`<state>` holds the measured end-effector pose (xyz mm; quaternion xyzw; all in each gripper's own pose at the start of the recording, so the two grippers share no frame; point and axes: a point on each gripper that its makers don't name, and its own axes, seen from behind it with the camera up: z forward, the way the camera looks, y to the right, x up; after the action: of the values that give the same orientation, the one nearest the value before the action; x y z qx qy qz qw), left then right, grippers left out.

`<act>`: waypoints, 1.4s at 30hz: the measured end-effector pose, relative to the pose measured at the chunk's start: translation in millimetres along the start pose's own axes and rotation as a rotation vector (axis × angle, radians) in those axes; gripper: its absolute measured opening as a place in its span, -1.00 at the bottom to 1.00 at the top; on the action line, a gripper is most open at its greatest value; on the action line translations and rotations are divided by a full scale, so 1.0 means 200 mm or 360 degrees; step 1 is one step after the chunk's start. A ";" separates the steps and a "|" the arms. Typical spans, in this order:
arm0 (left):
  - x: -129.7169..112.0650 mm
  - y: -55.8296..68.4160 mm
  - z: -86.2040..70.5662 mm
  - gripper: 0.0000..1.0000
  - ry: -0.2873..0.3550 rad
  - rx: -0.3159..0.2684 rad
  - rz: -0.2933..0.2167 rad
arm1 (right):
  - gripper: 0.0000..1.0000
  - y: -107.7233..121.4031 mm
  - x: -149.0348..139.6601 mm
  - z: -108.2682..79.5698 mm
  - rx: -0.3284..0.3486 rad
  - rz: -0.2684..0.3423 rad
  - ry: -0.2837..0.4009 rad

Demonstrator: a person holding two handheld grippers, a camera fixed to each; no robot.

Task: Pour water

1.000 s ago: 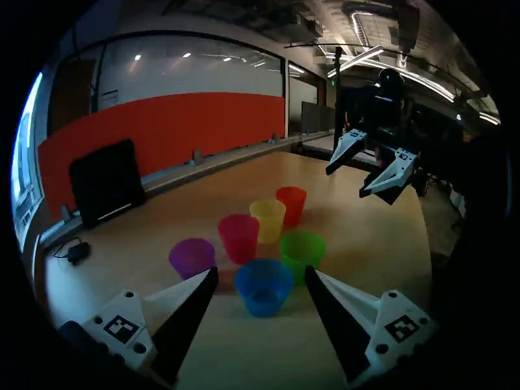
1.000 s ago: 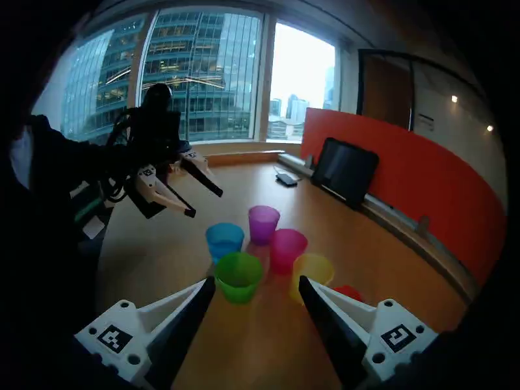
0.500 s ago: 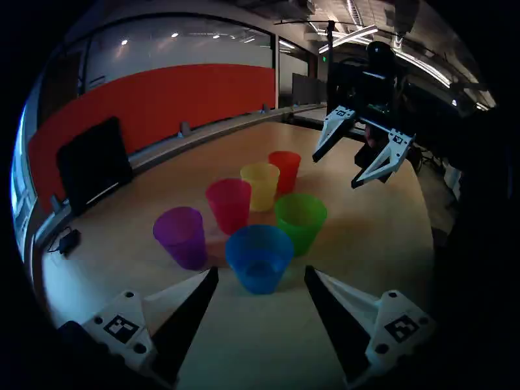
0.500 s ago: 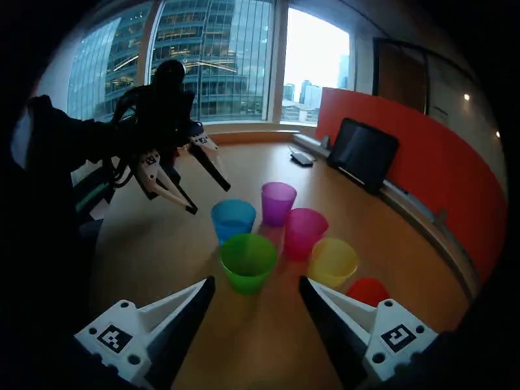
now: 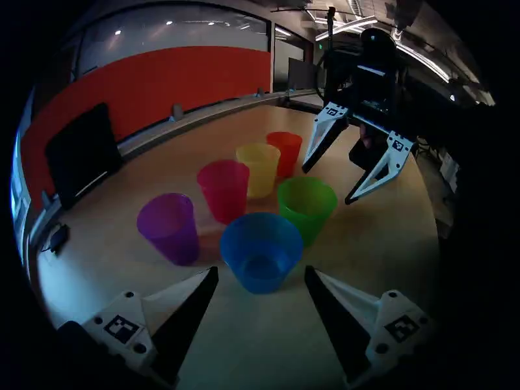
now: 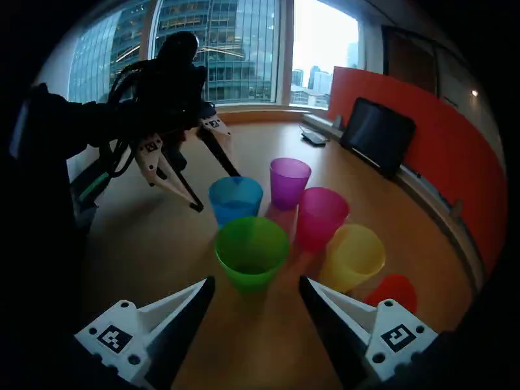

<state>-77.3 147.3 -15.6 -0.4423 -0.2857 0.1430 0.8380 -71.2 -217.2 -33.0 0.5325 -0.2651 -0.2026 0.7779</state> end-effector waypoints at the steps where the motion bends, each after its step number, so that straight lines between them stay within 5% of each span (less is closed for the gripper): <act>1: 0.00 0.00 0.01 0.97 -0.0005 -0.0004 0.0002 | 1.00 0.00 0.00 0.01 0.0004 0.0000 -0.0005; 15: 0.04 -0.01 0.11 0.97 -0.0023 -0.0040 0.0026 | 1.00 0.00 0.01 0.16 0.0051 -0.0010 -0.0032; 24: 0.05 -0.01 0.14 0.95 -0.0026 -0.0041 0.0056 | 1.00 -0.01 0.03 0.18 0.0063 -0.0011 -0.0025; 28: 0.06 -0.01 0.15 0.73 -0.0025 -0.0030 0.0070 | 1.00 -0.01 0.03 0.17 0.0059 -0.0011 -0.0023; 42: 0.07 -0.01 0.15 0.72 -0.0024 -0.0022 0.0056 | 1.00 -0.01 0.07 0.20 0.0069 -0.0007 0.0015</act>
<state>-84.3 171.6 4.0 -0.4521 -0.2851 0.1590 0.8301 -86.2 -255.0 -21.4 0.5506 -0.2646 -0.1962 0.7670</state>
